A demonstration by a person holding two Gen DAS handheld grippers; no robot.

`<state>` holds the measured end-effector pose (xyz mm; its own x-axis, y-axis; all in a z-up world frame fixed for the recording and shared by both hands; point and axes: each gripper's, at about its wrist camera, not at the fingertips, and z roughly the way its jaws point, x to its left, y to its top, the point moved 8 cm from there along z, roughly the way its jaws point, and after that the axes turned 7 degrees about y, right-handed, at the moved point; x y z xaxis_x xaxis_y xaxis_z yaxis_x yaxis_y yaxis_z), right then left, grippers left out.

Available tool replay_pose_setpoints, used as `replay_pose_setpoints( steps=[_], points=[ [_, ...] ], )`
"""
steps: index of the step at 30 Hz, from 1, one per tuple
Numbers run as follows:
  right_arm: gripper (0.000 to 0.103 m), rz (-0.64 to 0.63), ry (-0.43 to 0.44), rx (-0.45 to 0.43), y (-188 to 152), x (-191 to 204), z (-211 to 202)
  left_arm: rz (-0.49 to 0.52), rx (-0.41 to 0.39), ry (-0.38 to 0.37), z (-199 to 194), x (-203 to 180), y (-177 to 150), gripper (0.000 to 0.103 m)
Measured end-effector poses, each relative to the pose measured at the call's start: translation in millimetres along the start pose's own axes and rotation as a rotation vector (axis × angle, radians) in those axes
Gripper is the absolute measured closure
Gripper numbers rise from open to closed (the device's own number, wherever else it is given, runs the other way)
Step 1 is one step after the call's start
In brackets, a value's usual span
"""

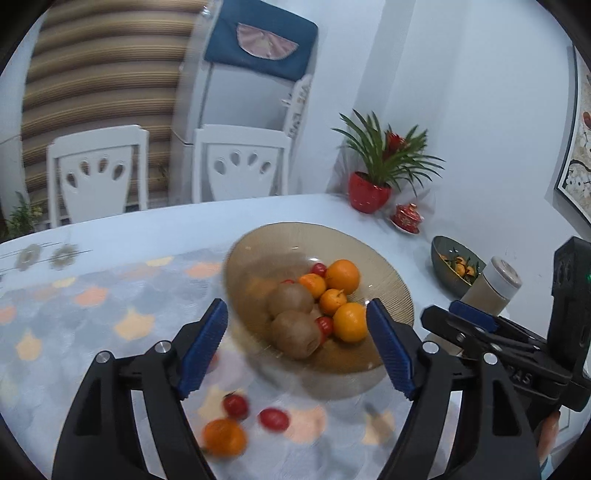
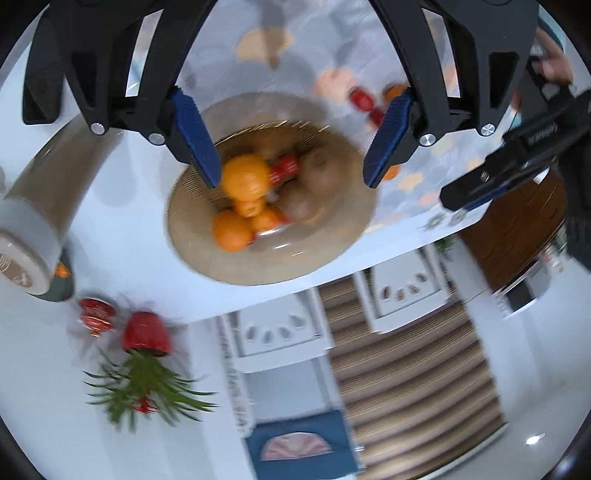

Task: Organize fruits
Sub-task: 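Move both open tools back toward the remaining fruit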

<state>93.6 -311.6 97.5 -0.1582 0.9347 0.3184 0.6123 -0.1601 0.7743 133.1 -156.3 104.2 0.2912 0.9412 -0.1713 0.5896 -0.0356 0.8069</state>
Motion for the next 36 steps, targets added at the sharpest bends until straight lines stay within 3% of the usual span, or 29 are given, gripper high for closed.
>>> replay_pose_setpoints(
  steps=[5, 8, 12, 19, 23, 25, 28, 36],
  points=[
    [0.022, -0.062, 0.085, 0.060, -34, 40, 7, -0.067, -0.002, 0.051, -33, 37, -25, 0.025],
    [0.006, -0.124, 0.102, 0.092, -48, 59, 15, -0.080, 0.010, 0.107, -46, 63, -45, 0.024],
    [0.006, -0.106, 0.147, 0.158, -72, 66, 39, -0.102, 0.032, 0.176, -55, 92, -73, 0.017],
    [0.006, -0.038, 0.082, 0.273, -116, 35, 85, -0.088, 0.139, 0.297, -30, 124, -139, 0.014],
    [0.003, 0.020, 0.136, 0.334, -122, 30, 96, -0.078, 0.213, 0.343, -10, 134, -164, 0.011],
    [0.003, 0.007, 0.120, 0.335, -124, 32, 96, -0.063, 0.207, 0.350, -10, 131, -164, 0.005],
    [0.003, -0.044, 0.062, 0.340, -128, 38, 97, -0.037, 0.181, 0.362, -14, 127, -162, 0.005],
    [0.003, -0.147, -0.033, 0.376, -138, 42, 103, -0.112, 0.246, 0.361, -6, 138, -171, 0.005]
  ],
)
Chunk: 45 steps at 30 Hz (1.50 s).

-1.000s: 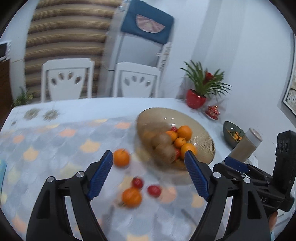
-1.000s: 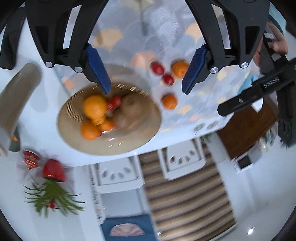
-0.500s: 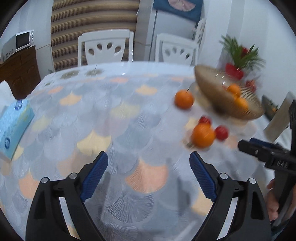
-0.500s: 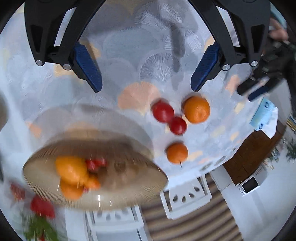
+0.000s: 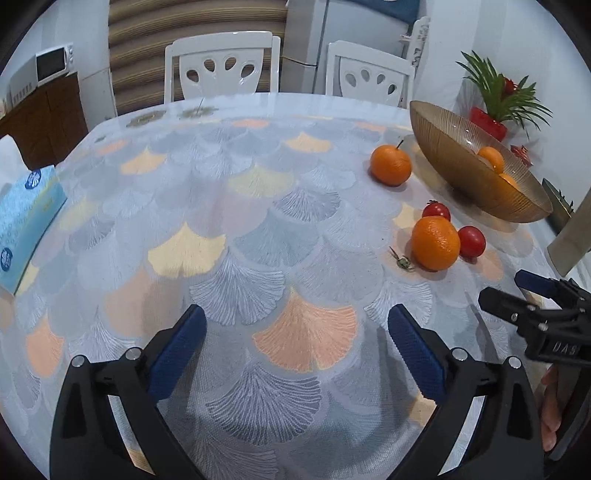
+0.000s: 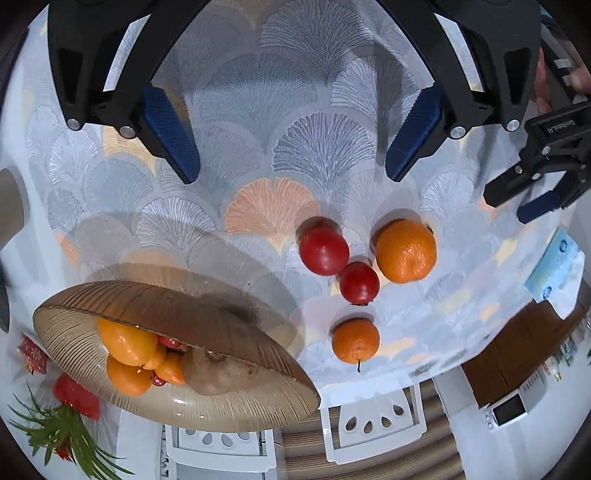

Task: Organize fruits
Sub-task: 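Move both open tools back toward the remaining fruit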

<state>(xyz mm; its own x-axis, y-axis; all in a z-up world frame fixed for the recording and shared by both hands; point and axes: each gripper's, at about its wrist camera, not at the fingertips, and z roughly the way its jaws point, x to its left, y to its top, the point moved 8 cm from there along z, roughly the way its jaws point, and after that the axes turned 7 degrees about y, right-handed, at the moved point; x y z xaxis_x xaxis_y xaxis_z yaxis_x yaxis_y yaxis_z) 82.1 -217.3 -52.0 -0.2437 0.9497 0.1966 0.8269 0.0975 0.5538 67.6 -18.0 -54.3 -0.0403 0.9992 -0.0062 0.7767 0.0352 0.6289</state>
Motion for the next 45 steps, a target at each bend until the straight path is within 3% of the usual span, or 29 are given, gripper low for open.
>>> replay_pose_setpoints(
  steps=[24, 30, 36, 40, 45],
  points=[
    [0.003, -0.011, -0.018, 0.002, -3, 0, -1, 0.010, 0.002, 0.013, 0, -3, -1, 0.005],
    [0.005, -0.017, -0.015, -0.040, 0, 0, -8, 0.012, -0.006, 0.010, -2, -3, 0, 0.005],
    [0.036, -0.036, 0.017, -0.037, 3, 5, -8, 0.028, -0.035, -0.093, -21, -14, 7, 0.008],
    [0.038, -0.068, 0.019, -0.034, 12, 13, -9, 0.052, -0.044, -0.216, -44, -33, 32, 0.010],
    [0.040, -0.117, -0.019, -0.004, 25, 14, 3, 0.099, 0.004, -0.302, -31, -63, 52, 0.010]
  ],
)
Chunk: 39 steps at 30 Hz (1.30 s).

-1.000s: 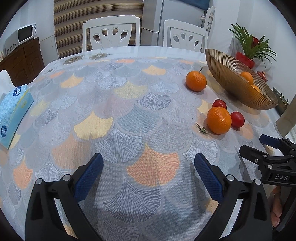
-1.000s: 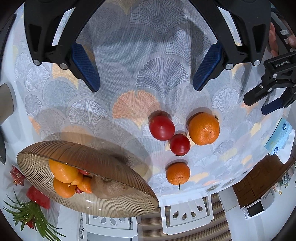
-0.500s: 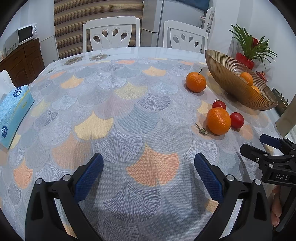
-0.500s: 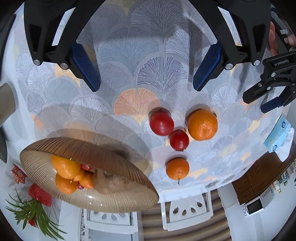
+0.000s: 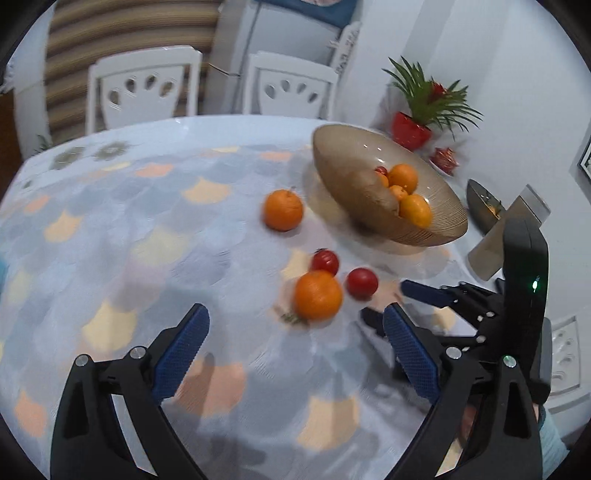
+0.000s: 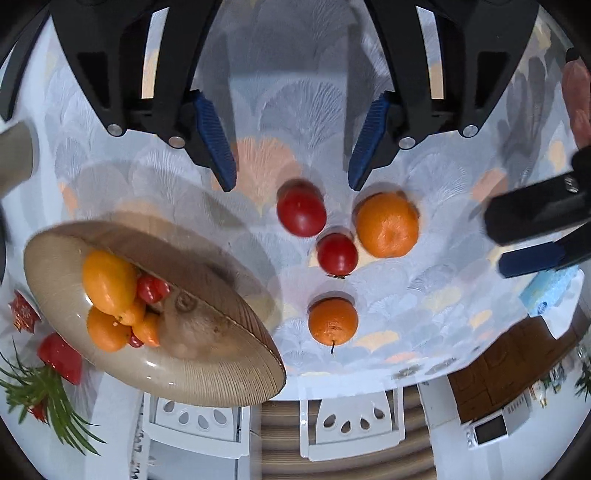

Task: Organize fruits
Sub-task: 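Move both open tools back toward the remaining fruit, then grasp a mandarin with the left tool while the right tool grasps a red tomato, then carry mandarin and tomato over the glass bowl and open both tools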

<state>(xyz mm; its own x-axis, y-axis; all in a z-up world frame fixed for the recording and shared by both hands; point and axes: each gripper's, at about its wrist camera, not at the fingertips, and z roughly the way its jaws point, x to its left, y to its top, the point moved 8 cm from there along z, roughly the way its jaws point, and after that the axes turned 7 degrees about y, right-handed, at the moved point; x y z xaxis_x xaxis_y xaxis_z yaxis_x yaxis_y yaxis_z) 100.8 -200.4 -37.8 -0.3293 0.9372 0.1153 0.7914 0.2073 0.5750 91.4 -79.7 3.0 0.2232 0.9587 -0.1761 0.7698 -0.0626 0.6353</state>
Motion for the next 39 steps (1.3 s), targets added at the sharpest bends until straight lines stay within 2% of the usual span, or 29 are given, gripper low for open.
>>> replay_pose_setpoints(
  steps=[4, 7, 9, 11, 14, 15, 16, 17, 20, 25, 30, 34, 39],
  points=[
    [0.047, -0.016, 0.016, 0.011, 5, -7, 11, 0.036, 0.072, -0.033, 33, -12, 1, 0.027],
    [0.047, -0.014, 0.046, 0.002, 7, -9, 14, 0.061, 0.120, -0.051, 55, -18, -3, 0.033],
    [0.048, -0.027, 0.047, -0.004, 9, -6, 16, 0.058, 0.128, -0.068, 64, -19, -4, 0.034],
    [0.052, -0.045, 0.042, -0.004, 11, -3, 18, 0.028, 0.130, -0.099, 69, -19, -5, 0.035],
    [0.061, -0.078, 0.033, -0.006, 13, 4, 21, 0.024, 0.107, -0.104, 72, -19, -6, 0.043],
    [0.064, -0.088, 0.033, -0.008, 14, 6, 21, 0.022, 0.105, -0.112, 72, -19, -7, 0.049],
    [0.066, -0.093, 0.031, -0.010, 13, 7, 21, 0.017, 0.106, -0.119, 72, -18, -7, 0.061],
    [0.066, -0.097, 0.030, -0.012, 13, 7, 21, 0.016, 0.112, -0.129, 73, -19, -8, 0.062],
    [0.073, -0.096, 0.038, -0.016, 11, 6, 20, 0.007, 0.107, -0.138, 71, -18, -8, 0.063],
    [0.073, -0.094, 0.033, -0.021, 5, 7, 14, -0.009, 0.102, -0.138, 66, -17, -8, 0.063],
    [0.074, -0.067, 0.046, -0.029, -17, 7, -12, 0.006, 0.060, -0.139, 38, -15, -4, 0.063],
    [0.074, 0.001, 0.070, -0.098, -18, -8, -54, 0.038, 0.009, -0.136, 12, -22, 8, 0.063],
    [0.074, 0.122, 0.029, -0.271, 33, -60, -128, 0.059, -0.078, -0.180, -19, -46, 50, 0.063]
  ],
)
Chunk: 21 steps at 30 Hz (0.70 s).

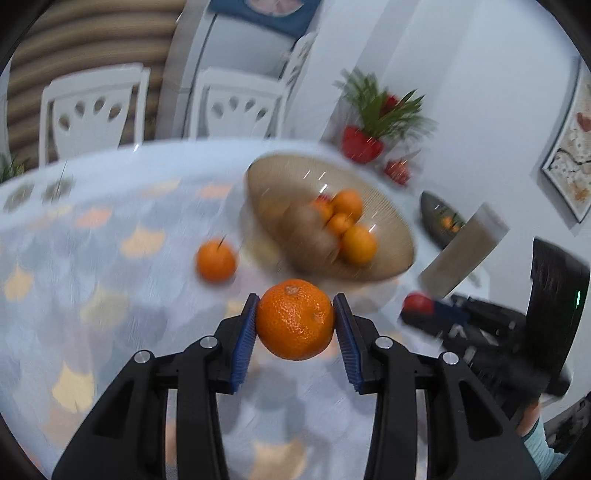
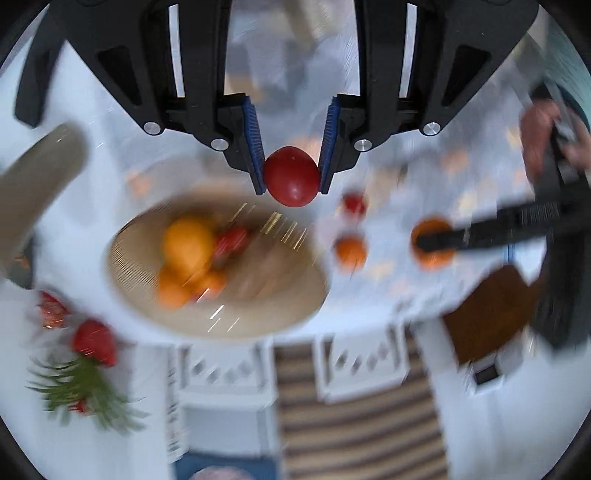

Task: Organize fruits
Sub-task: 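Carry mandarin and tomato over the glass bowl and open both tools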

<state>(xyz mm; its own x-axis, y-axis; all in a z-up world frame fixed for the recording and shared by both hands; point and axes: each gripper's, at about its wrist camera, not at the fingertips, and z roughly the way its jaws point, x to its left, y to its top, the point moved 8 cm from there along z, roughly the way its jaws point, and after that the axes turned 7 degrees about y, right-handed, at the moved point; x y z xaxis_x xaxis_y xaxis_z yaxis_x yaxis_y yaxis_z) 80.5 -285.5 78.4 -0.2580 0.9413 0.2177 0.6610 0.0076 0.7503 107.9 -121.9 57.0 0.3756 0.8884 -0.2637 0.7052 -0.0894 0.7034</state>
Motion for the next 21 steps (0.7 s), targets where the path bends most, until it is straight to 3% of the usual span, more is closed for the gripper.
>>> replay_pose_setpoints(
  steps=[4, 7, 10, 15, 21],
  points=[
    [0.074, 0.043, -0.097, -0.062, 47, -33, -15, 0.036, -0.037, -0.030, -1, -28, 37, 0.063],
    [0.074, 0.094, -0.142, -0.062, 62, -56, -7, 0.063, -0.035, -0.037, 20, -49, 59, 0.063],
    [0.073, 0.083, -0.237, -0.052, 62, -84, 11, 0.071, -0.005, -0.045, 46, -62, 64, 0.063],
    [0.073, 0.204, -0.209, 0.027, 41, -125, 50, 0.072, 0.054, -0.061, 94, -76, 58, 0.063],
    [0.073, 0.183, -0.254, 0.033, 42, -135, 60, 0.101, 0.086, -0.067, 126, -93, 53, 0.063]
  ],
)
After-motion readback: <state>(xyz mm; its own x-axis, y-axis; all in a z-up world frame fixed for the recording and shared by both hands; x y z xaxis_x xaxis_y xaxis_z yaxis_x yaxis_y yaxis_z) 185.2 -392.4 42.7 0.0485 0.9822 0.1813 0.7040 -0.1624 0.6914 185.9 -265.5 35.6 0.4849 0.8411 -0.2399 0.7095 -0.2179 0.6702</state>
